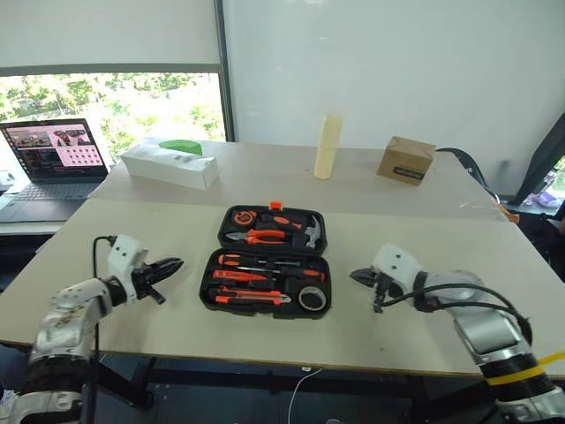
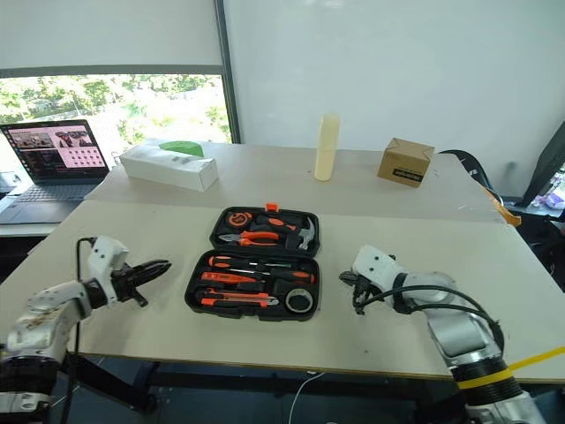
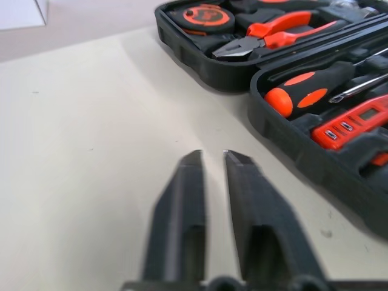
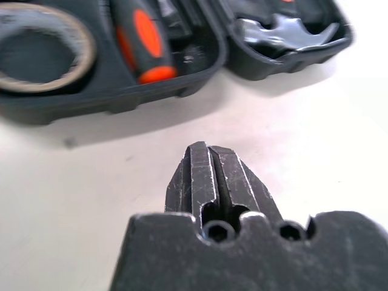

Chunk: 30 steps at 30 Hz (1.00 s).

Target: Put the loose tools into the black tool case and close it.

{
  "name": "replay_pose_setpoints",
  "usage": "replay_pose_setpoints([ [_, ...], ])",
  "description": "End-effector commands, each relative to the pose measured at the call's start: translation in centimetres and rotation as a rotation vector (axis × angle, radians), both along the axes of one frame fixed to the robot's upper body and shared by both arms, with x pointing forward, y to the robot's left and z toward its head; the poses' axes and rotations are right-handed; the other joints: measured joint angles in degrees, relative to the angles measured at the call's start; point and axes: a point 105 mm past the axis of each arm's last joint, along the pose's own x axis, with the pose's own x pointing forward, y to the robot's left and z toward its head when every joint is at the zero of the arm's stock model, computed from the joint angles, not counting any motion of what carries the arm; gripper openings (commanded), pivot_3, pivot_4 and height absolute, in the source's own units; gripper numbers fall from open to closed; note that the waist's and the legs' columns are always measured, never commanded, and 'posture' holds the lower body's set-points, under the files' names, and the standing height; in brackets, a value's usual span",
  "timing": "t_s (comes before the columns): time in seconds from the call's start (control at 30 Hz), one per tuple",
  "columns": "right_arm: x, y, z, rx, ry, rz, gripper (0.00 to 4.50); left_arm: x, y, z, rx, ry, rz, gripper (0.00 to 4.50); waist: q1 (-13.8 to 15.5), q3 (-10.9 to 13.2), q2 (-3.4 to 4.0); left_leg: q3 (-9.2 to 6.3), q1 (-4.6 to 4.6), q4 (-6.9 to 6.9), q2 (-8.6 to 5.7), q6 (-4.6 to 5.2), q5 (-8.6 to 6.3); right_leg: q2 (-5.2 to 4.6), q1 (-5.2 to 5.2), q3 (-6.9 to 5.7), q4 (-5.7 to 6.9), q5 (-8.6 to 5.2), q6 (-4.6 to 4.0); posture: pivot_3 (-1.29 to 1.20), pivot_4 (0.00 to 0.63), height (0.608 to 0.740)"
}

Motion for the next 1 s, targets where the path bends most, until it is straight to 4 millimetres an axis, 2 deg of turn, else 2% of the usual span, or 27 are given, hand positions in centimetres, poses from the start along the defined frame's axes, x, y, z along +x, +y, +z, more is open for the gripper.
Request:
replay_pose_setpoints([
  [0.03,0.6,0.6,0.2,-0.008,-0.051,-0.017,0.0,0.3,-1.9,-0.1,0.038,0.022,-0.054,0.09,-0.18,0.0,0.0,0.0,-0.01,0.0,0.01,-0.01,0.01,0.01,-0.01,0.0,0.0,0.0,0.0,0.0,0.15,0.74],
  [0.17,0.0,2.6,-0.1,0.015,-0.008,0.037,0.0,0.2,-4.5,-0.5,0.052,0.051,-0.14,0.09,-0.31,0.0,0.0,-0.01,-0.02,-0.01,0.02,-0.03,0.02,0.03,-0.02,0.02,-0.02,0.0,-0.01,0.0,0.15,0.74],
  [0.37,-1.6,4.5,-0.1,0.014,0.032,0.12,0.0,-0.9,-5.3,-0.7,0.083,0.059,-0.224,0.09,-0.06,0.0,0.0,-0.1,-0.05,0.01,0.0,0.05,-0.03,0.0,-0.01,0.03,-0.05,0.0,0.0,0.0,0.15,0.74],
  [0.57,-3.2,5.4,-0.5,0.016,0.099,0.141,0.0,-2.1,-4.5,-1.2,0.104,0.084,-0.218,0.09,-0.27,0.0,0.0,-0.21,-0.05,-0.09,0.04,0.05,-0.03,0.03,-0.03,0.04,-0.03,0.0,0.0,0.0,0.15,0.74],
  [0.83,-3.9,5.0,-1.0,0.022,0.146,0.123,0.0,-3.0,-2.8,-1.6,0.118,0.11,-0.166,0.09,-0.42,0.0,0.0,-0.19,0.09,-0.08,0.04,0.27,-0.16,0.03,-0.02,0.21,-0.11,-0.01,0.0,0.0,0.15,0.74],
  [0.93,-4.3,5.4,-0.5,0.055,0.147,0.152,0.0,-2.8,-2.1,-1.1,0.108,0.107,-0.15,0.09,-0.47,0.0,0.0,-0.18,0.15,-0.09,0.05,0.26,-0.16,0.04,-0.01,0.23,-0.04,-0.02,-0.01,0.0,0.15,0.74],
  [1.0,-4.3,5.0,0.1,0.063,0.148,0.155,0.0,-2.2,-1.3,-0.1,0.072,0.098,-0.101,0.09,-0.55,0.0,-0.01,-0.17,0.2,-0.09,0.06,0.26,-0.15,0.06,-0.02,0.26,0.03,-0.02,-0.03,0.0,0.15,0.74],
])
